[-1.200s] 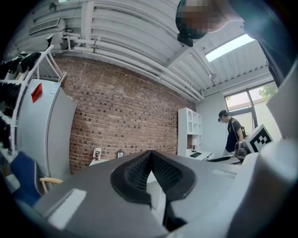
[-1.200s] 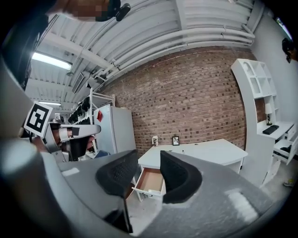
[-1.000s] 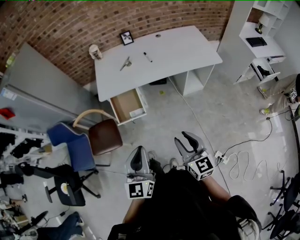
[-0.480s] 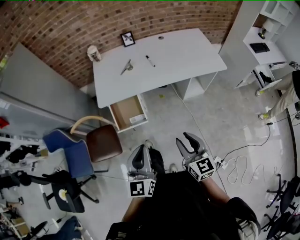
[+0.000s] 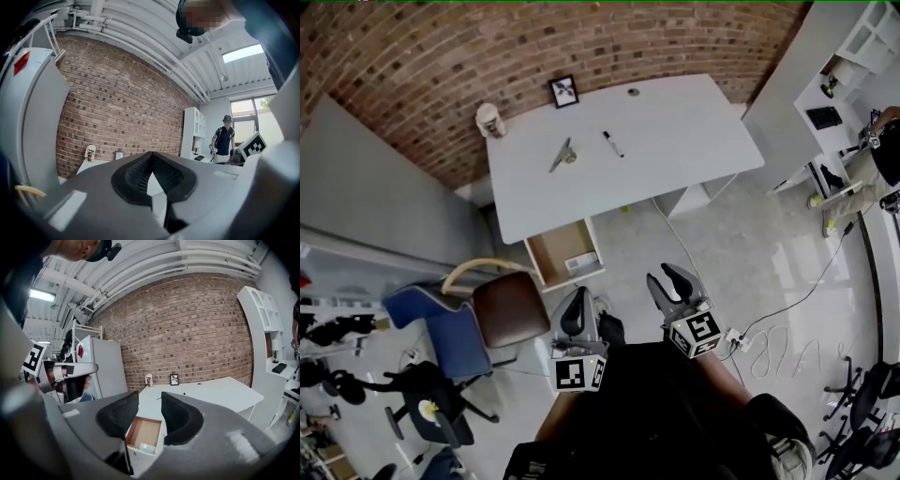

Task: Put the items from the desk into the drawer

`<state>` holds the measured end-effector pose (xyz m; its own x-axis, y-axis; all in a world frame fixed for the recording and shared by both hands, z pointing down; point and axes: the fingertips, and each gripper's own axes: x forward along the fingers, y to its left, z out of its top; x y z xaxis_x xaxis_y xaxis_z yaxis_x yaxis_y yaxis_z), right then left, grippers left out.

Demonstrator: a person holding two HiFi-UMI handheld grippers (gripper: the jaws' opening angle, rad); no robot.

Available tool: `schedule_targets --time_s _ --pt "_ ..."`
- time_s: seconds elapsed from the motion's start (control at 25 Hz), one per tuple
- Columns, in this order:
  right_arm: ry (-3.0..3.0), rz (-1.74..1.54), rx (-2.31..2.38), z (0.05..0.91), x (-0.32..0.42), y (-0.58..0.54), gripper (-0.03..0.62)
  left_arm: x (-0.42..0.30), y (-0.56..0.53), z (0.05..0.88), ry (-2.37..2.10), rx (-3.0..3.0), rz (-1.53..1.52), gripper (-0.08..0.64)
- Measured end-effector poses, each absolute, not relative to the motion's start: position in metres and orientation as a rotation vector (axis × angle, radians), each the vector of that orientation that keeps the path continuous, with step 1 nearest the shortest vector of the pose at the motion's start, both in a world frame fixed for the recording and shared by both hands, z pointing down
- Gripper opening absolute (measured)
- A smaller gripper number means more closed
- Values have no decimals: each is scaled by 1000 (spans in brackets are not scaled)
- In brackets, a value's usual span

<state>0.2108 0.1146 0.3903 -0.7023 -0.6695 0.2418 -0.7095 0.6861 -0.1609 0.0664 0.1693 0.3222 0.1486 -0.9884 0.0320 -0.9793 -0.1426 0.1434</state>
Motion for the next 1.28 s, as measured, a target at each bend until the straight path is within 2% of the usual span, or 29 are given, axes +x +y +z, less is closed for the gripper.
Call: schedule_targets --time_s 0.44,0.8,1.28 --pt "-2714 356 1208 382 157 41 153 16 109 313 -1913 2344 -121 18" --pt "-2696 367 1190 389 145 -14 153 5 61 321 -1900 2312 -102 18" --pt "-2664 359 1068 417 139 -147 153 3 -47 321 -1993 2199 -88 18"
